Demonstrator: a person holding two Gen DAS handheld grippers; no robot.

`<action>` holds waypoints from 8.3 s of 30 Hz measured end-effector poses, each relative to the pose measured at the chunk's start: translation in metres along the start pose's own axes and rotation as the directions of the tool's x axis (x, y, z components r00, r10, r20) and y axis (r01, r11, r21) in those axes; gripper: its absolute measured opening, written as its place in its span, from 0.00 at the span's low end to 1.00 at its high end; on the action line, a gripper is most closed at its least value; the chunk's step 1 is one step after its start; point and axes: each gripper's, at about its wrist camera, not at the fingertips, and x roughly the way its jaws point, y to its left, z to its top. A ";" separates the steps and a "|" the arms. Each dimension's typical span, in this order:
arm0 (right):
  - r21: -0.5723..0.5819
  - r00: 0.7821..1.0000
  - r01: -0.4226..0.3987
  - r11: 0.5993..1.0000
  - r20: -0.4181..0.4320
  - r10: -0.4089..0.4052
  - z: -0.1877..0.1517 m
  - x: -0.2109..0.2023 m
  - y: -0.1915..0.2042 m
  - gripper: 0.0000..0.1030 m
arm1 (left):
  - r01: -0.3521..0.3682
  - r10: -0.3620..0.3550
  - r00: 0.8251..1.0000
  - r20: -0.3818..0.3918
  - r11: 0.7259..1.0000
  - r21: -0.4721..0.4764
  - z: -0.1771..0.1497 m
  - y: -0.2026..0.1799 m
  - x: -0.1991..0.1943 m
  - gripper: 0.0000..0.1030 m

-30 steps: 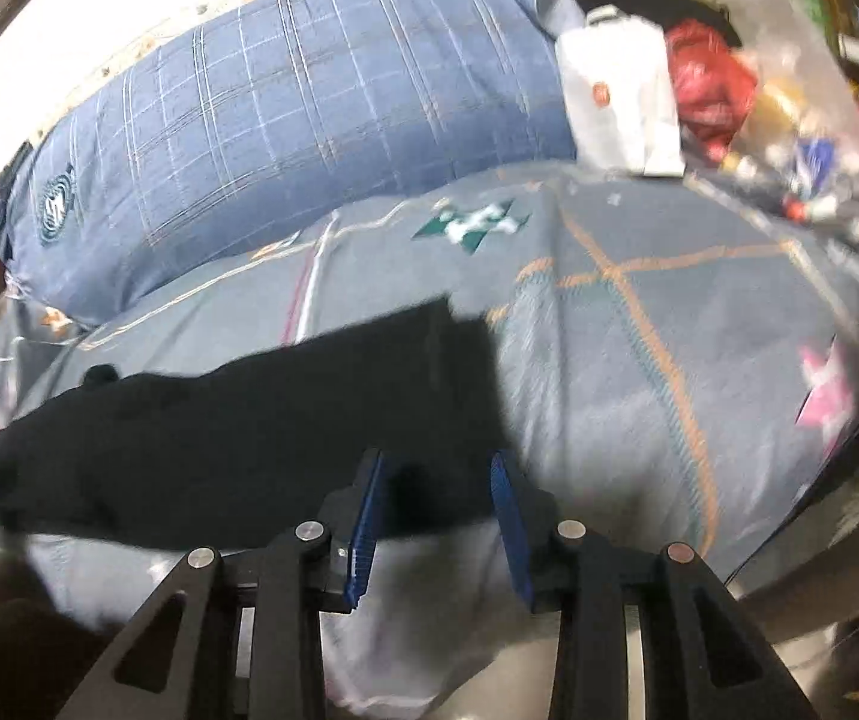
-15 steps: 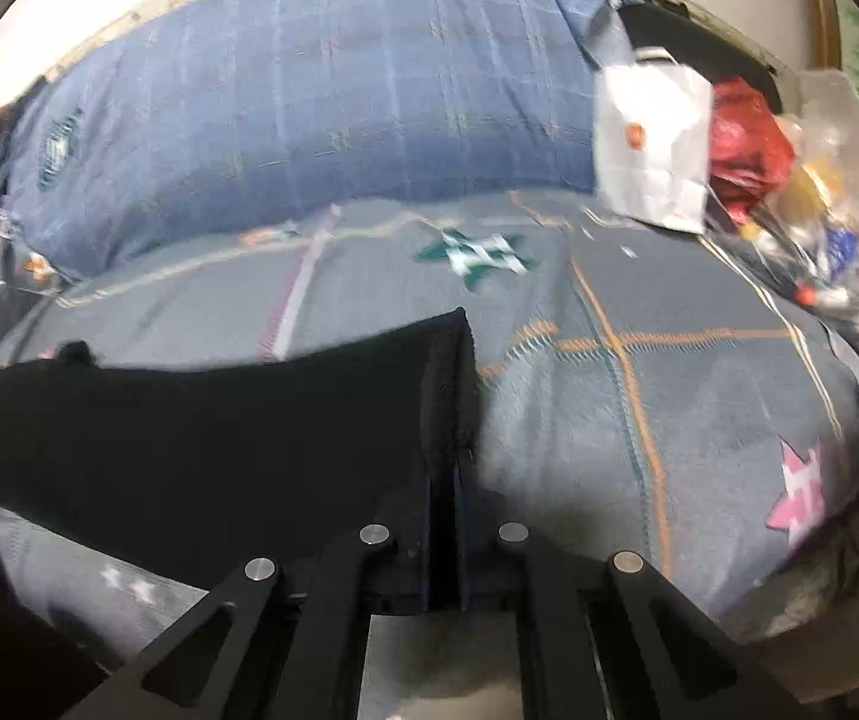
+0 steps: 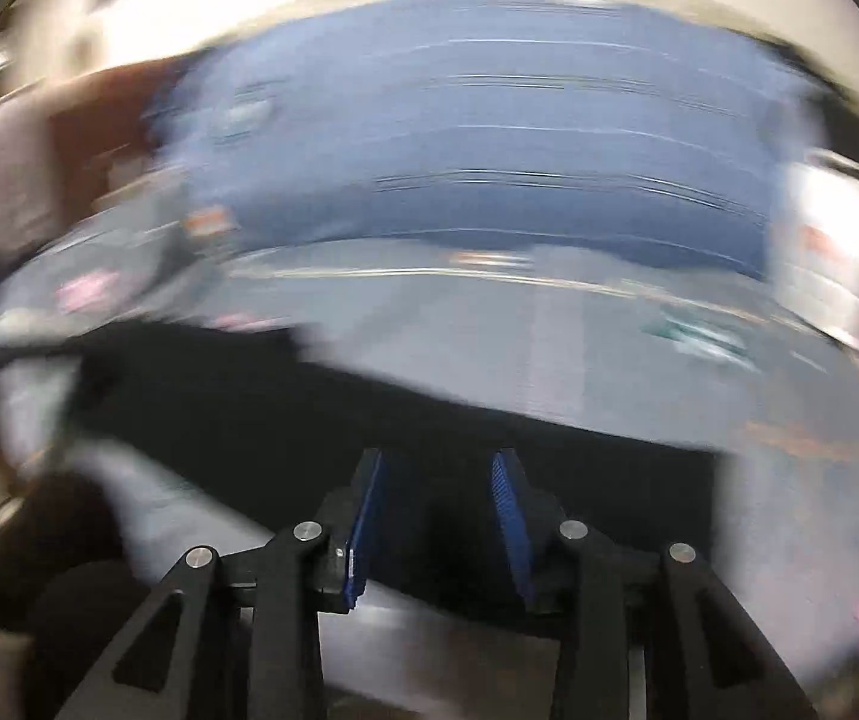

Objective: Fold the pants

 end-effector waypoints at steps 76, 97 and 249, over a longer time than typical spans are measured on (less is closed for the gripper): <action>0.342 0.999 0.025 0.939 -0.027 -0.017 -0.048 0.027 -0.041 0.30 | 0.078 -0.035 0.991 -0.131 0.939 0.335 0.014 -0.129 0.068 0.62; 0.621 0.985 -0.088 0.779 0.173 -0.026 -0.116 -0.007 -0.123 0.39 | 0.513 -0.257 0.837 -0.482 0.674 0.531 0.009 -0.415 0.227 0.67; 0.360 0.983 -0.184 0.915 0.067 0.171 0.066 0.058 -0.012 0.11 | 0.392 -0.345 0.913 -0.219 0.890 0.232 0.029 -0.199 0.086 0.21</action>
